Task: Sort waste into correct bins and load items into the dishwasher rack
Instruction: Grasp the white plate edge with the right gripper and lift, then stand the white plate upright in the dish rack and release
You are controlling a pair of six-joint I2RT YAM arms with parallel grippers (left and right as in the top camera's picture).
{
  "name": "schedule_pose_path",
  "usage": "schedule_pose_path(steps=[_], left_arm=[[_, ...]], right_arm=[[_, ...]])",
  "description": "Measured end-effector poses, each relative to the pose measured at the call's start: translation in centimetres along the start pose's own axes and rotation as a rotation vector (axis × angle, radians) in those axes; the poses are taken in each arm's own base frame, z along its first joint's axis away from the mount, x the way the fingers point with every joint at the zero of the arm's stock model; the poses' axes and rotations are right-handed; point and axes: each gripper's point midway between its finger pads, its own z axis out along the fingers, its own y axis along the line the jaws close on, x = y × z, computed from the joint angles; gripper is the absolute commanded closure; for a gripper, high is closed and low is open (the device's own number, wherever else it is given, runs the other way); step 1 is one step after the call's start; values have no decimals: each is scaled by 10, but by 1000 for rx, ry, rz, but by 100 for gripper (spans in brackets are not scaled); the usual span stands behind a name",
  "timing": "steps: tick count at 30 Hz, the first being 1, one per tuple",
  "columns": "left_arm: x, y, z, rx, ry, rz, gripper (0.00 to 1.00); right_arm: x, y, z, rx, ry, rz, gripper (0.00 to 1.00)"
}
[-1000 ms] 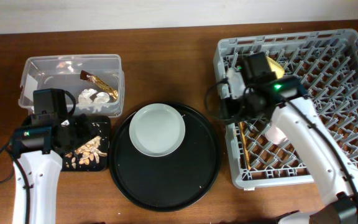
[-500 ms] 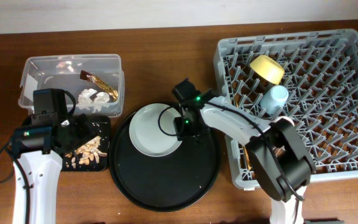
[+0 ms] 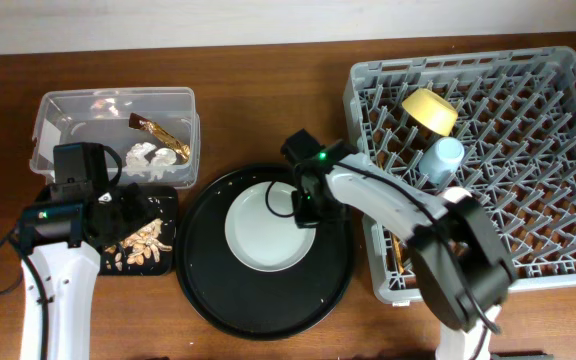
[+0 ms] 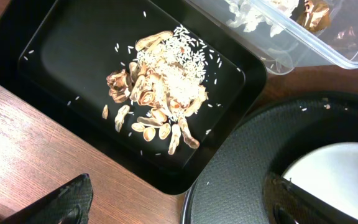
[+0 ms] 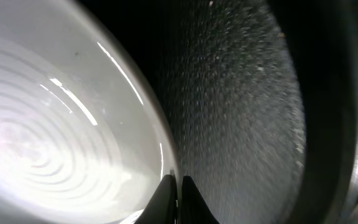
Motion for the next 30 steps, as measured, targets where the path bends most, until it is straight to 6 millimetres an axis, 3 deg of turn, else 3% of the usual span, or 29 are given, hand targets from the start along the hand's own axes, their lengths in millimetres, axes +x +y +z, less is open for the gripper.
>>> schedule_pose_path(steps=[2,4,5,8,11,13,16,21,24,30], left_arm=[[0,0,0,0,0,0,13],[0,0,0,0,0,0,13],[0,0,0,0,0,0,13],[0,0,0,0,0,0,13],[0,0,0,0,0,0,13],[0,0,0,0,0,0,13],[0,0,0,0,0,0,13],[0,0,0,0,0,0,13],[0,0,0,0,0,0,13],[0,0,0,0,0,0,13]], right_arm=[[-7,-10,-38,15,-98,7,96],[-21,-31,-111,30,-326,25,96],[-25,-46,-138,64,-417,46,96],[-26,-105,-217,241,-688,160,96],[-20,-169,-262,506,-829,304,96],[-20,-195,-268,631,-832,356,96],[-29,-204,-249,688,-764,355,96],[-45,-188,-194,592,-612,298,96],[-43,-168,-167,455,-521,259,96],[-41,-153,-158,360,-485,244,96]])
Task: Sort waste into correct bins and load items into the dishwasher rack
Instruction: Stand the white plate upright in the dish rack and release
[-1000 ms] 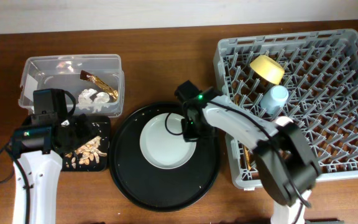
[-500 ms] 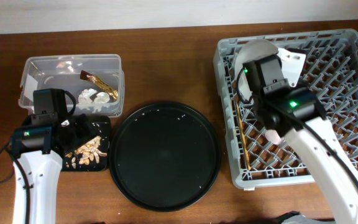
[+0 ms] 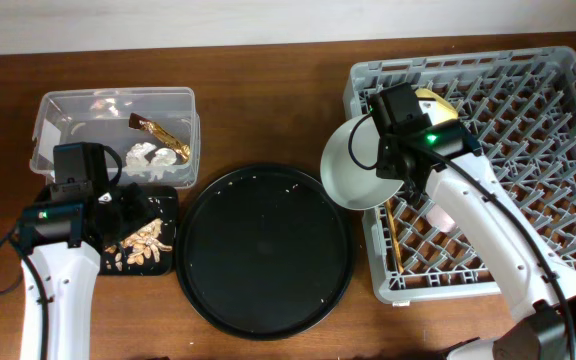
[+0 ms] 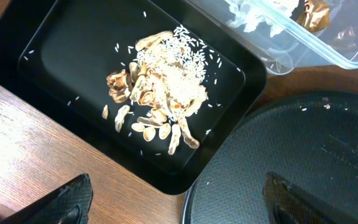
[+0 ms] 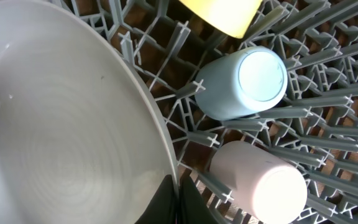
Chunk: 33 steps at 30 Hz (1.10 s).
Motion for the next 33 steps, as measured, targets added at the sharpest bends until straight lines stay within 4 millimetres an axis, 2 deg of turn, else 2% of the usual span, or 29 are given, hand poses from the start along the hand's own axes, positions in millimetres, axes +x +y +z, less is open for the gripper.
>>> schedule_pose_path(steps=[2,4,8,9,13,15,19,20,23,24,25,27,28,29,31,33], left_arm=[[0,0,0,0,0,0,13],[0,0,0,0,0,0,13],[0,0,0,0,0,0,13],[0,0,0,0,0,0,13],[0,0,0,0,0,0,13],[0,0,0,0,0,0,13],[0,0,0,0,0,0,13],[0,0,0,0,0,0,13],[0,0,0,0,0,0,13],[0,0,0,0,0,0,13],[0,0,0,0,0,0,13],[0,0,0,0,0,0,13],[0,0,0,0,0,0,5],[0,0,0,0,0,0,3],[0,0,0,0,1,-4,1],[0,-1,0,7,2,-3,1]], right_arm=[[-3,-6,-1,33,-17,0,96],[-11,-22,-8,109,-72,8,96],[-33,-74,-43,348,-236,43,96],[-35,-79,-45,377,-246,41,96],[-36,-85,-48,417,-258,39,96],[-29,-84,-45,411,-221,16,96],[-12,-66,-17,372,-109,-2,96],[-10,-58,-14,351,-98,-8,93],[-6,-35,-16,288,-107,-27,65],[-3,-27,-16,260,-98,-34,50],[1,-16,-16,216,-86,-39,29],[5,-8,-16,171,-66,-44,7],[6,-5,-19,142,-66,-30,1],[4,-6,-30,106,-82,-17,1],[-1,-10,-51,26,-118,28,1],[-6,-24,-76,-95,-144,57,1]])
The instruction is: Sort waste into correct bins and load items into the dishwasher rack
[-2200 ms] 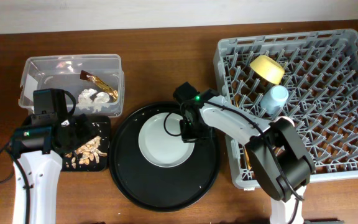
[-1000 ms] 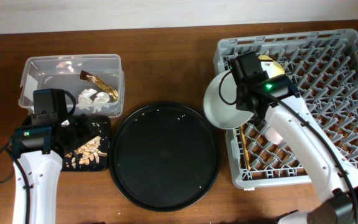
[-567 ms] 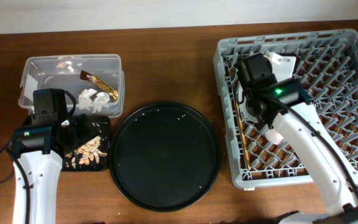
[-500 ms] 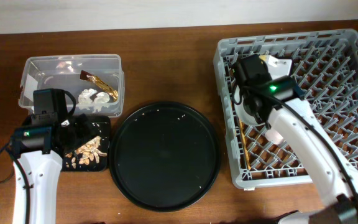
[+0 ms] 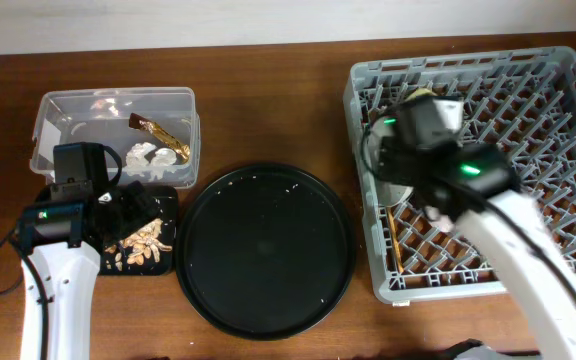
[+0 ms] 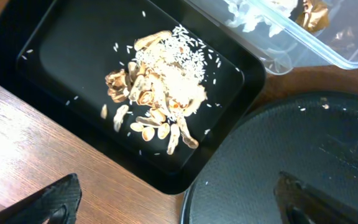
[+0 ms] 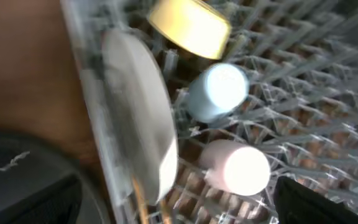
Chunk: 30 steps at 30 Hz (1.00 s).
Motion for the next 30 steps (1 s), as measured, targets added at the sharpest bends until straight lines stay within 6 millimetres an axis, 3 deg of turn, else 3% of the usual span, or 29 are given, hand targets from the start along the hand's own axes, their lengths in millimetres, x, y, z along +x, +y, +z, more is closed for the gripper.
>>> schedule_pose_path(steps=[2,6,7,9,14,17,20,30], left_arm=[[-2,-10,0,56,-2,37,1],[17,-33,-4,201,77,208,2],[37,-29,-6,211,159,250,2],[55,-25,-7,216,232,294,2],[75,-19,-18,272,140,362,1],[77,-22,-42,348,-78,401,1],[65,-27,-66,407,-262,412,1],[65,-27,-68,410,-271,413,1]], right_arm=[[2,-10,-16,-164,42,-23,1],[34,-35,-13,-275,226,-49,1],[39,-39,-13,-275,250,-54,1],[44,-43,-12,-272,261,-74,1],[66,-47,-16,-287,136,-83,1],[83,-53,-36,-302,-22,-77,1],[99,-59,-57,-307,-85,-74,1],[100,-59,-60,-308,-95,-74,1]])
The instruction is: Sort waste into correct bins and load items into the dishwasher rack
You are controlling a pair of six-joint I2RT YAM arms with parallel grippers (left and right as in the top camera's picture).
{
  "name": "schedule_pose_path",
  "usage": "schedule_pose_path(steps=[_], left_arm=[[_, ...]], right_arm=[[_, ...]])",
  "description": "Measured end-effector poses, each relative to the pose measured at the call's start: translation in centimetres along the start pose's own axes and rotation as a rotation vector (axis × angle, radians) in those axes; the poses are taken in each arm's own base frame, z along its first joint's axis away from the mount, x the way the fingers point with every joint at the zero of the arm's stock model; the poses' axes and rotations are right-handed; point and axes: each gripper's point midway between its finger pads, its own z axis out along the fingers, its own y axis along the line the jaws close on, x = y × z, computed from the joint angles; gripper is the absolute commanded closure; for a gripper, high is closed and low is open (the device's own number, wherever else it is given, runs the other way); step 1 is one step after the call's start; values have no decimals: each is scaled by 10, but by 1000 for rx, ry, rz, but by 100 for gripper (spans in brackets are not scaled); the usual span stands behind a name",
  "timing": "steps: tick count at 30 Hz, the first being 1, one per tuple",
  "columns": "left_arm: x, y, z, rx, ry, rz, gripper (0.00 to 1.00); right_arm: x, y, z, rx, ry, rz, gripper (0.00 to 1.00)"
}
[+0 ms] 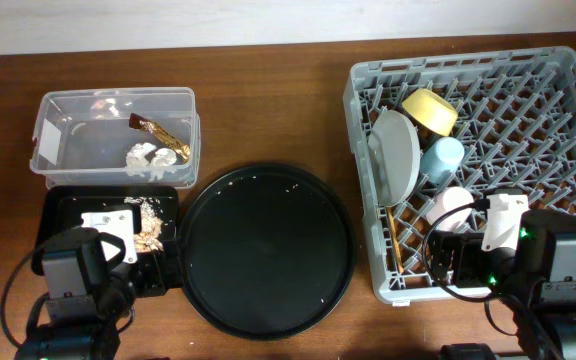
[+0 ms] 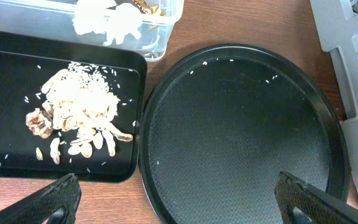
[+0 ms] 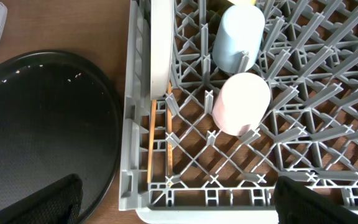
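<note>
A white plate (image 1: 393,168) stands on edge in the left part of the grey dishwasher rack (image 1: 358,90), next to a yellow bowl (image 1: 429,110), a blue cup (image 1: 443,158) and a pink cup (image 1: 453,205). The round black tray (image 1: 265,248) holds only crumbs. My right gripper (image 3: 179,202) is open, high above the rack's front left corner, holding nothing. My left gripper (image 2: 179,202) is open too, high over the tray's front edge. Food scraps (image 2: 79,118) lie in the black bin (image 1: 58,195).
A clear plastic bin (image 1: 43,130) at the back left holds a wrapper and crumpled tissue. Wooden chopsticks (image 3: 153,143) lie in the rack beside the plate. Both arms sit at the table's front edge, left and right.
Both arms have drawn back to the front edge of the table and now look down from higher up. The plate stays standing in the rack. Both grippers are still open.
My right gripper was shut on the white plate's rim on the round tray. Then it held the plate at the rack's left edge. Then the plate stood in the rack and the gripper was open. Now both arms are back at the front.
</note>
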Motion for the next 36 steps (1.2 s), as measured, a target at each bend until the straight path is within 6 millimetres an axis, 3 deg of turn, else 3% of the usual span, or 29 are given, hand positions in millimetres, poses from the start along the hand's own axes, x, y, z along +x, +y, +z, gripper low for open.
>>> schedule_pose_path(steps=[4,5,7,10,14,18,23,36], left_arm=[[0,0,0,0,-1,0,1],[0,0,0,0,-1,0,1],[0,0,0,1,-2,0,1],[0,0,1,0,-1,2,1],[0,0,1,0,-1,3,1],[0,0,1,0,-1,3,1],[0,0,1,0,-1,3,1],[0,0,1,0,-1,3,1]], right_arm=[[-5,0,-4,2,-40,-5,1],[-19,3,-7,-7,-138,-24,1],[-28,10,-12,-36,-307,-66,1],[-25,16,-10,-79,-533,-104,1],[-4,17,26,-111,-683,-127,1],[-8,12,41,-102,-833,-127,1],[19,-5,85,-31,-749,-98,1],[20,-7,88,-20,-747,-93,1]])
